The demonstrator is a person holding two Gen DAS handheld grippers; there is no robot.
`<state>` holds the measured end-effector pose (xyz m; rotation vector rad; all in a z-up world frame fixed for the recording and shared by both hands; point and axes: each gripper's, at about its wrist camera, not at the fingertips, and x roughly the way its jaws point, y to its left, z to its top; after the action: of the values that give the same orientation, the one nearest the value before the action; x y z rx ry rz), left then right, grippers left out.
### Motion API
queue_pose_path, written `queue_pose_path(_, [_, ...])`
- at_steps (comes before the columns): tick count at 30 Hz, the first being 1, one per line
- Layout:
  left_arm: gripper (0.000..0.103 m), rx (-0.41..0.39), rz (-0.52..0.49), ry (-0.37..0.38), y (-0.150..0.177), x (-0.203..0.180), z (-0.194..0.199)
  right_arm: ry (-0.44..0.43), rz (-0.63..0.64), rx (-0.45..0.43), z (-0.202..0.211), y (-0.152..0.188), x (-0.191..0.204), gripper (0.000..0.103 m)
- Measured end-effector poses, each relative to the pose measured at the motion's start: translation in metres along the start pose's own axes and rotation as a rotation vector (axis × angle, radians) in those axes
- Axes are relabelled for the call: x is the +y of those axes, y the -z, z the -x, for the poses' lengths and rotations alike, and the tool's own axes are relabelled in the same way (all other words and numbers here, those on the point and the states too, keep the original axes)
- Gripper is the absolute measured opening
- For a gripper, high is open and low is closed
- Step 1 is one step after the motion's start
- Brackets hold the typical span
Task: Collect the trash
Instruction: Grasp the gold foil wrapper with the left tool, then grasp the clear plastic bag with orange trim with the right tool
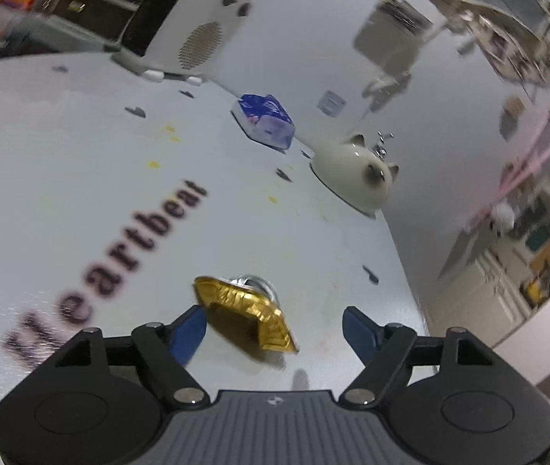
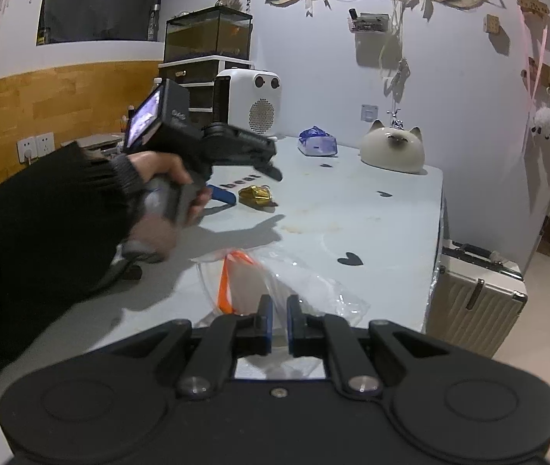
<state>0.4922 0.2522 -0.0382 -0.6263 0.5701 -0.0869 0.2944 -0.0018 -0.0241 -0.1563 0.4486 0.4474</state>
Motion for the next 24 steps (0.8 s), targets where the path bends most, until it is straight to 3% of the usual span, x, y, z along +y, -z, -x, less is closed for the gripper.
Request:
queue_pose_path(6, [0.076, -0.029, -0.026, -0.054, -0.002, -0.013, -0.013, -0.009, -0.020, -0.009, 0.001, 0.005, -0.003, 0.008])
queue_pose_path(11, [0.058, -0.037, -0.169, -0.133, 0.003, -0.026, -0.022, -0.009, -0.033, -0.015, 0.000, 0.006, -0.005, 0.008])
queue_pose_path(13, [0.042, -0.031, -0.225, -0.152, 0.004, -0.029, -0.022, -0.007, -0.037, -0.016, 0.000, 0.005, -0.005, 0.008])
queue_pose_path(15, [0.032, -0.019, -0.248, -0.137, 0.007, -0.026, -0.021, -0.001, -0.036, -0.011, 0.001, 0.005, -0.004, 0.008])
queue_pose_path(24, [0.030, 0.023, -0.202, -0.056, 0.021, -0.006, 0.020, -0.012, -0.055, -0.013, 0.019, 0.003, 0.003, 0.008])
